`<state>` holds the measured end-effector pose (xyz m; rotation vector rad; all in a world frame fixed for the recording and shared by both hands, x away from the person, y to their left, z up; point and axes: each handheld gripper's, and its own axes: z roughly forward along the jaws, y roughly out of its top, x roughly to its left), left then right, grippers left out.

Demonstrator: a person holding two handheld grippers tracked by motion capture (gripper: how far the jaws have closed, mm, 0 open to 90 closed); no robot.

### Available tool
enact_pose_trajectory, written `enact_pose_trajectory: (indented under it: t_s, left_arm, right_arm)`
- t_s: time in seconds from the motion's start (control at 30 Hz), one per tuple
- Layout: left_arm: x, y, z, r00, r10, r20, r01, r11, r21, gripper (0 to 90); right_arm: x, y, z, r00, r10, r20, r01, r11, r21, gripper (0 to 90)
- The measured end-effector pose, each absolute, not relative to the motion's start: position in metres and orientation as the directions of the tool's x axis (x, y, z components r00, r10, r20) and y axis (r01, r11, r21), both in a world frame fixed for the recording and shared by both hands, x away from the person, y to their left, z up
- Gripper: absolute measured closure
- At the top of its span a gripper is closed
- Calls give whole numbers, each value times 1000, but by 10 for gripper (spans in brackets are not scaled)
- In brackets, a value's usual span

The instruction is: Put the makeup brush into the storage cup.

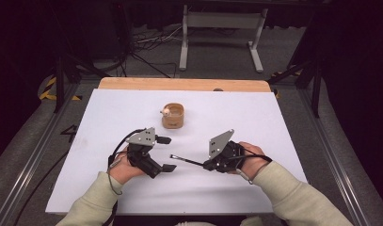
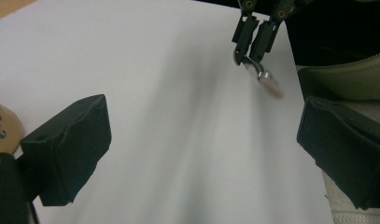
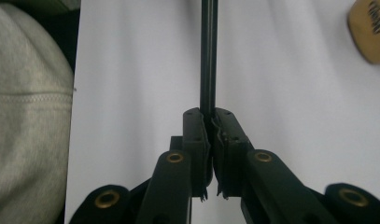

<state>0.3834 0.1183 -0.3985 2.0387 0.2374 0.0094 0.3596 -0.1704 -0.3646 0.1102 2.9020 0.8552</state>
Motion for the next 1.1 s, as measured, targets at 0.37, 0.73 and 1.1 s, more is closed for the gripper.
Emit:
enact_pose_trajectory:
  t_s: [0.37,0.73,1.1]
  left_arm:
    - [385,123,-400,977,192,-95,168,-406,898,30]
    - [385,126,-400,976,197,-94,164,-381,910,28]
    - [386,129,-399,973,212,-93,164,-350,922,25]
  right_arm:
    - [354,-186,-363,-977,162,-136,9,675,737,847]
    - [349,-193,-370,-966,215,-145,-14,516,856,847]
    - [345,-198,-388,-954,285,-95,-1,315,949,847]
